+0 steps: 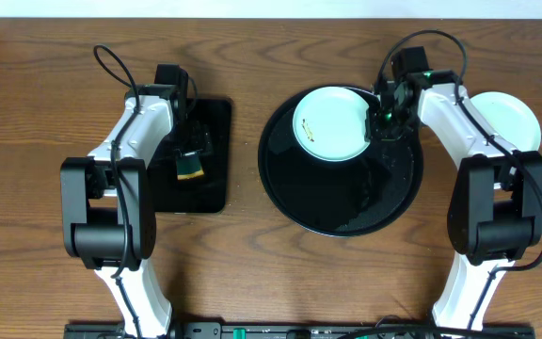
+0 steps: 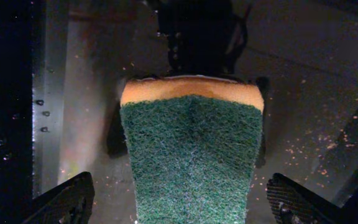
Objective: Clean dirty plates on tray and stack at the side
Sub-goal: 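Set the pale green plate onto the yellow plate at the right, then move the right gripper to the remaining pale green plate's rim and grip it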
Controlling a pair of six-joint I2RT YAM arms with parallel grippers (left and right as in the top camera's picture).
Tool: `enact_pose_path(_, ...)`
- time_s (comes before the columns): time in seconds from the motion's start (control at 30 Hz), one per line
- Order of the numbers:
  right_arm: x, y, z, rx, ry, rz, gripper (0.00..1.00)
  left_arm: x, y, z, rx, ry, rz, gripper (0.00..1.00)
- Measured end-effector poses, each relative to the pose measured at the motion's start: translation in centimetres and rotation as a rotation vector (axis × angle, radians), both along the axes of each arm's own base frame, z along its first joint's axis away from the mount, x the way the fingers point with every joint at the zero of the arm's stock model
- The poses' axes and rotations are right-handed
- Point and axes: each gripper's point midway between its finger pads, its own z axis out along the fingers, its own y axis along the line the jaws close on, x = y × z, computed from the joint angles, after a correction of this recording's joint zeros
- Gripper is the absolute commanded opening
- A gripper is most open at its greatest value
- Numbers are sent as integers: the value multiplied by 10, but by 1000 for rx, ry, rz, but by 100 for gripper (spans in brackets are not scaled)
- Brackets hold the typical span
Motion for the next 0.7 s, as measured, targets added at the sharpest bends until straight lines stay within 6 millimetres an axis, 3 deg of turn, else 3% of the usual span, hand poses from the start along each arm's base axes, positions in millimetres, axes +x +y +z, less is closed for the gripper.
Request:
enact_pose_path(0.47, -1, -1, -1, -5, 3, -1, 54, 0, 0, 0, 0, 0, 0, 89)
enact_pose_path(0.7, 0, -1, -1, -5, 0, -1, 56, 0, 0, 0, 0, -2, 0, 89)
